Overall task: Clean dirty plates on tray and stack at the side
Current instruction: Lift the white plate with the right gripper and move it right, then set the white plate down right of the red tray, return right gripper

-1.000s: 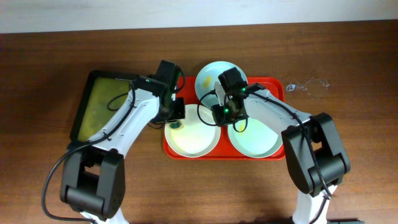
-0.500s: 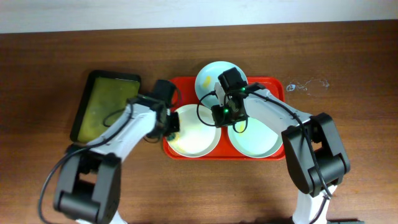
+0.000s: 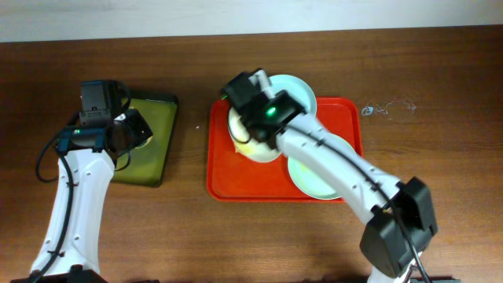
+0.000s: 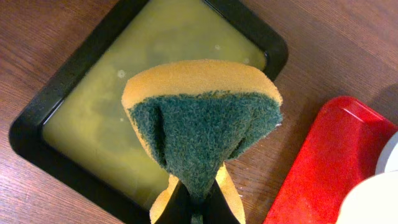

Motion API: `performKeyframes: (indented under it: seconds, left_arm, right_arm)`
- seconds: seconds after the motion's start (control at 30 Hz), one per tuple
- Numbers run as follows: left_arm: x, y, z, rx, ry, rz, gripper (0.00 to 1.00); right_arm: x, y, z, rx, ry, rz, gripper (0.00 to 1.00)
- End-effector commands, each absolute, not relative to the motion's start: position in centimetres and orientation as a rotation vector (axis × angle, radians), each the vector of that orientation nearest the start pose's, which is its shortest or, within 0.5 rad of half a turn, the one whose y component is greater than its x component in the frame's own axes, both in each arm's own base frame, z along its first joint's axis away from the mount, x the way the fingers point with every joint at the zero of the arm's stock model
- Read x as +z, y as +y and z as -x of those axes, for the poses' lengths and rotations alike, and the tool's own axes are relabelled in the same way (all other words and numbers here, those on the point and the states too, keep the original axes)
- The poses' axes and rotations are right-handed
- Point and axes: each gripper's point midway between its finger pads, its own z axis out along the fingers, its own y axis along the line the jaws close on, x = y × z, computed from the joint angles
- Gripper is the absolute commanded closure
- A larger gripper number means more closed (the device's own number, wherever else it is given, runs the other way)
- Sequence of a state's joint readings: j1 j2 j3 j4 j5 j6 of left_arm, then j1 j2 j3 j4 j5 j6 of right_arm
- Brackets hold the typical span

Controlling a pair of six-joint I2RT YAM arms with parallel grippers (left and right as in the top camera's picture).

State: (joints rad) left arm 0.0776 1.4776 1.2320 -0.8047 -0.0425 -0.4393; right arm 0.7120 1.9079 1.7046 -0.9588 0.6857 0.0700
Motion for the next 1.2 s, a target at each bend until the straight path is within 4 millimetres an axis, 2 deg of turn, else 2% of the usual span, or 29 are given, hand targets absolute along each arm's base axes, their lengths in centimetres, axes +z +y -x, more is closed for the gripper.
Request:
performKeyframes:
  seconds: [0.0,0.07,0.17,0.23,0.3,0.37,0.43,0.47,0.5,0.57,0.6,0.63,0.7,0.73,0.77,0.8,0.9,0.97,1.0,1.07,1.13,1.17]
  left_arm:
    - [16.0,4.0,-36.7,-0.055,2.528,0.701,1.00]
    - [16.0,4.0,-36.7,-0.056,2.528,0.702,1.00]
    - [15.9,4.0,-36.6,-0.055,2.532,0.703,1.00]
    - [15.8,4.0,-36.5,-0.053,2.539,0.705,1.00]
    - [15.8,4.0,-36.4,-0.051,2.544,0.705,1.00]
    - [15.8,4.0,-36.3,-0.050,2.545,0.706,1.00]
    - [15.7,4.3,-36.1,-0.018,2.548,0.714,1.00]
    - [15.6,4.3,-36.0,-0.019,2.551,0.715,1.00]
    - [15.6,4.3,-36.0,-0.019,2.552,0.715,1.00]
    - [15.6,4.3,-35.9,-0.018,2.557,0.716,1.00]
    - [15.5,4.3,-35.8,-0.017,2.559,0.717,1.00]
    - [15.5,4.3,-35.8,-0.017,2.560,0.716,1.00]
    - [15.5,4.3,-35.8,-0.017,2.560,0.716,1.00]
    - [15.5,4.3,-35.8,-0.016,2.560,0.716,1.00]
    - [15.5,4.3,-35.8,-0.017,2.560,0.717,1.00]
    - [15.4,4.3,-35.8,-0.016,2.562,0.717,1.00]
    - [15.4,4.3,-35.8,-0.015,2.564,0.717,1.00]
    - [15.3,4.3,-35.8,-0.015,2.565,0.718,1.00]
    - [15.2,4.3,-35.8,-0.015,2.567,0.718,1.00]
    - [15.0,4.3,-35.9,-0.014,2.571,0.720,1.00]
    - [14.9,4.3,-35.9,-0.013,2.575,0.720,1.00]
    - [14.9,4.3,-36.0,-0.014,2.573,0.720,1.00]
  right_arm:
    - [25.7,20.0,-40.0,-1.036,2.038,0.581,0.96]
    - [27.5,21.4,-38.6,-1.186,1.918,0.701,0.96]
    - [29.9,23.9,-37.0,-1.279,1.772,0.723,0.96]
    - [30.5,25.4,-36.0,-1.321,1.716,0.792,0.96]
    - [31.3,26.5,-34.7,-1.334,1.666,0.785,0.96]
    - [29.5,27.8,-35.0,-1.172,1.736,0.815,0.96]
    - [25.2,29.0,-36.2,-0.894,1.911,0.941,0.96]
    - [22.4,28.6,-37.4,-0.740,2.028,1.007,0.96]
    - [21.1,27.6,-38.7,-0.643,2.110,1.005,0.96]
    - [20.2,24.7,-41.0,-0.524,2.236,0.845,0.96]
    - [19.3,21.5,-43.0,-0.398,2.353,0.649,0.96]
    - [18.1,18.2,-44.7,-0.198,2.472,0.457,0.96]
    - [17.5,14.4,-46.5,0.179,2.563,0.301,0.96]
    - [17.7,11.9,-47.3,0.355,2.564,0.218,0.96]
    - [17.8,7.1,-48.3,0.454,2.553,0.082,0.96]
    - [17.0,0.6,-48.8,0.437,2.553,-0.094,0.96]
    - [14.7,-10.6,-47.7,0.363,2.548,-0.406,0.96]
    - [13.0,-16.3,-46.2,0.332,2.539,-0.572,0.96]
    - [12.1,-18.5,-45.4,0.324,2.539,-0.640,0.96]
    - [10.2,-20.8,-44.4,0.323,2.550,-0.721,0.96]
    - [8.1,-21.2,-44.1,0.339,2.580,-0.756,0.94]
    - [7.5,-21.0,-44.1,0.350,2.591,-0.757,0.82]
